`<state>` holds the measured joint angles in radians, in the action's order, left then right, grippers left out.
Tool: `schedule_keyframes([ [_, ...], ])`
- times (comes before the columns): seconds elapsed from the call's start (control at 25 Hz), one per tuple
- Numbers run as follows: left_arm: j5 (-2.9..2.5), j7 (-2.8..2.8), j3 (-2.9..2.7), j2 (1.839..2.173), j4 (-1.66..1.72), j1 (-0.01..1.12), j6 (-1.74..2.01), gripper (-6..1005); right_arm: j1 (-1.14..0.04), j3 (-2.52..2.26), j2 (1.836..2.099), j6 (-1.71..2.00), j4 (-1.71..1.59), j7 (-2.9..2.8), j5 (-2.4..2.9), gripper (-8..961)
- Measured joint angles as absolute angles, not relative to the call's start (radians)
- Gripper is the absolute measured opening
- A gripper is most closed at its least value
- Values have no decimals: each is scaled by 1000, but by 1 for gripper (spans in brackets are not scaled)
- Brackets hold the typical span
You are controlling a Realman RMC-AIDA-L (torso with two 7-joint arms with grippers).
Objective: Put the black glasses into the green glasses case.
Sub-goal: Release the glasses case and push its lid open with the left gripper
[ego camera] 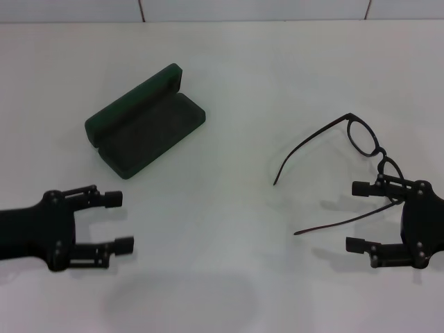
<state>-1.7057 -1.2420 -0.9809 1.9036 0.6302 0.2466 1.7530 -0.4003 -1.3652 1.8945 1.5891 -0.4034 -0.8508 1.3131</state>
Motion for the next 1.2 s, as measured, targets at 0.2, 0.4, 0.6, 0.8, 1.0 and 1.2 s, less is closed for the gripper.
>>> schedule_keyframes([
  [0.2,-1717,-1520,-916,1915,622,300,1729,873,-402,-1365,1895,1590,-403,-852,1313,858],
  [0.4,-1799,-1756,-884,1921,628,377,1648,872,-404,-1365,1897,1591,-403,-852,1313,858],
  [0.6,-1868,-1902,-882,1910,698,441,1599,872,-405,-1372,1902,1593,-403,-851,1315,858],
  [0.8,-2046,-2134,-869,1906,889,516,1542,871,-406,-1373,1908,1593,-403,-852,1330,858],
  [1.0,-2260,-2243,-879,1916,1035,634,1540,871,-412,-1373,1913,1593,-410,-853,1340,857],
  [1.2,-2456,-2278,-914,1919,998,776,1537,870,-427,-1373,1923,1592,-413,-853,1351,857],
])
